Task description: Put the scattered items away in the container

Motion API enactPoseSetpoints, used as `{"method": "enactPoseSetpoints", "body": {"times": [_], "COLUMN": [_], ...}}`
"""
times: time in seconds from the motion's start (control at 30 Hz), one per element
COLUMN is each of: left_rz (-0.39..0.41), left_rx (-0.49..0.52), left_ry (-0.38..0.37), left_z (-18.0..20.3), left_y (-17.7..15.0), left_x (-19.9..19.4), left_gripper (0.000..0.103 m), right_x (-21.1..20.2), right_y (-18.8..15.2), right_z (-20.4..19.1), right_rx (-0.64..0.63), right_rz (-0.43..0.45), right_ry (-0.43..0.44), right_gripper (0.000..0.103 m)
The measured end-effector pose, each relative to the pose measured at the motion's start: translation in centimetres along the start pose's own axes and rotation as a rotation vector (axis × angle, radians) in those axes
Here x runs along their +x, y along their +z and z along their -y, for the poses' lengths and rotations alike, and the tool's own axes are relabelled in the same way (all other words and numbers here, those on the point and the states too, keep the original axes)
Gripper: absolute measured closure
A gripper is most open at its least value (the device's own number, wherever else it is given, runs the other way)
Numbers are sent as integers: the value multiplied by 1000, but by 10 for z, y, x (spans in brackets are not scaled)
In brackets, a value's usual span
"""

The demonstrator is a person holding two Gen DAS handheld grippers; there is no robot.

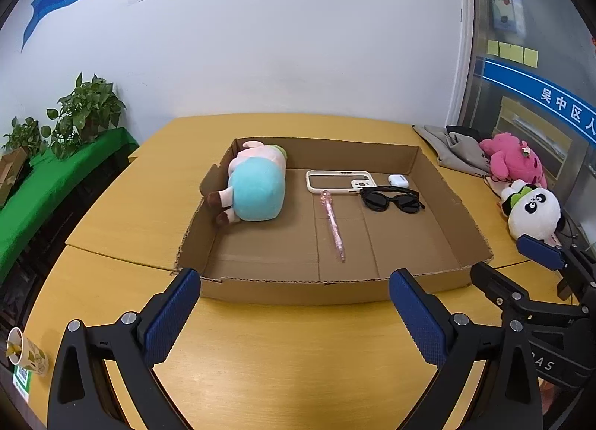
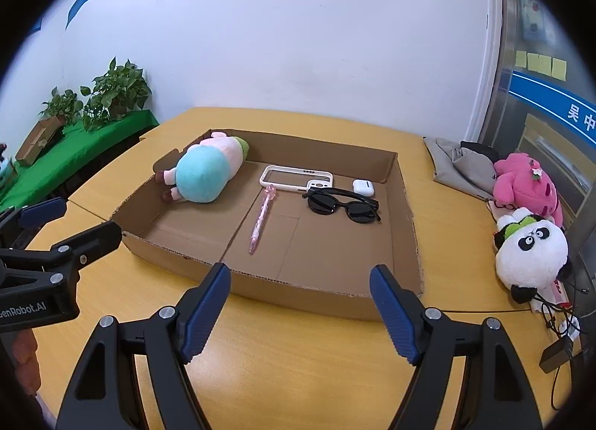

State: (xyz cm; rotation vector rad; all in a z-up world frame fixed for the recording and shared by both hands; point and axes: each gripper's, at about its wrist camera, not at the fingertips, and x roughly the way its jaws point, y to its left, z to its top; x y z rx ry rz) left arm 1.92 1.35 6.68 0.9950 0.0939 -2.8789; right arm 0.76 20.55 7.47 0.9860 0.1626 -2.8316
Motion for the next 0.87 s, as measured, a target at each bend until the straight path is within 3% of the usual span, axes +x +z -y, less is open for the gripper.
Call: {"method": "enactPoseSetpoints", "body": {"times": [0.67,0.87], "left_rz": [-54,-88], "left_rx": [35,16], "left_ry": [-6,26], "left_z": [0,-7], "left_y": [-18,-23], "left_x": [15,21], "left_gripper": [0,0], "right_x": [2,6], "right_y": [-14,-16], "right_z": [-4,-8], "right_rx": [22,25], "right_rz": [-23,-36], "right_ry": [-10,-14], "right_gripper": [26,26]}}
